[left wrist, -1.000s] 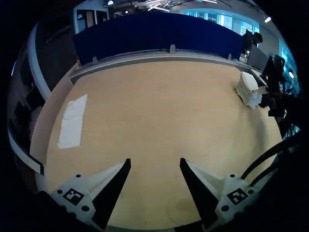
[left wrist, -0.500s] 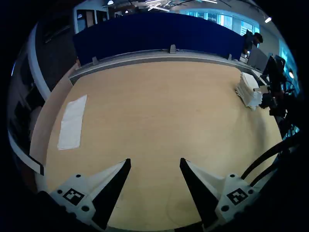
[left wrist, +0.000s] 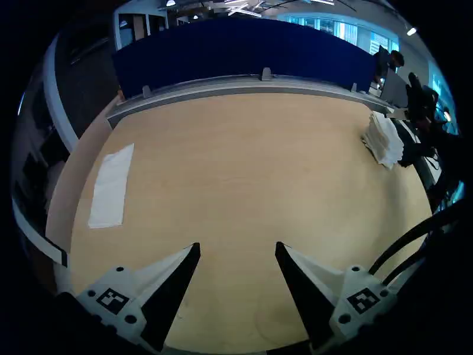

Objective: Fold towel

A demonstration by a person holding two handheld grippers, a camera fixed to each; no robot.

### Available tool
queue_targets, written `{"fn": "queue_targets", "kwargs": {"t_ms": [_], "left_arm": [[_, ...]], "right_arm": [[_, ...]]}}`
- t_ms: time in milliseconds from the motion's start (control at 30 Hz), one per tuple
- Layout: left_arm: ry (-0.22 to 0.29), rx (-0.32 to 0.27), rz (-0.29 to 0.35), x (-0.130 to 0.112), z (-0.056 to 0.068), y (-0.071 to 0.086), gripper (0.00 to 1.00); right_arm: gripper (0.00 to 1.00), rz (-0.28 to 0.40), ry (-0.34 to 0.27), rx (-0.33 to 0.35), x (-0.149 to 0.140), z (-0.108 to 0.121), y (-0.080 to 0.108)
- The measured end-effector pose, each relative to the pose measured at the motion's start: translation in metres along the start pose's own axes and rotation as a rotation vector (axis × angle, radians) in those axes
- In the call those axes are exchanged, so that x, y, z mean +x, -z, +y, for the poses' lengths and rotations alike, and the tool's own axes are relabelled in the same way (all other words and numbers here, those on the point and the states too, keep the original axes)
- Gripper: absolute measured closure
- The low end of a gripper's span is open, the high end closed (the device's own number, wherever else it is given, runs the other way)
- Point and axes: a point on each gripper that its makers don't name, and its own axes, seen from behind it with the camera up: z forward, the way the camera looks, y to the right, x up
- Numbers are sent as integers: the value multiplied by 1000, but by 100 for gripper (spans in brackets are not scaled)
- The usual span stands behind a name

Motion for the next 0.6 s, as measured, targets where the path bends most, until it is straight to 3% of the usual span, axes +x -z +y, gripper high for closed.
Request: {"fn": "queue_targets", "kwargs": {"t_ms": [367, 600], "left_arm": [[-1, 25, -28, -9, -9, 2, 6], [2, 33, -32, -8, -12, 3, 6]], "right_arm": [[2, -49, -14, 25, -14, -9, -37], [2, -62, -6, 20, -24, -14, -46]]}}
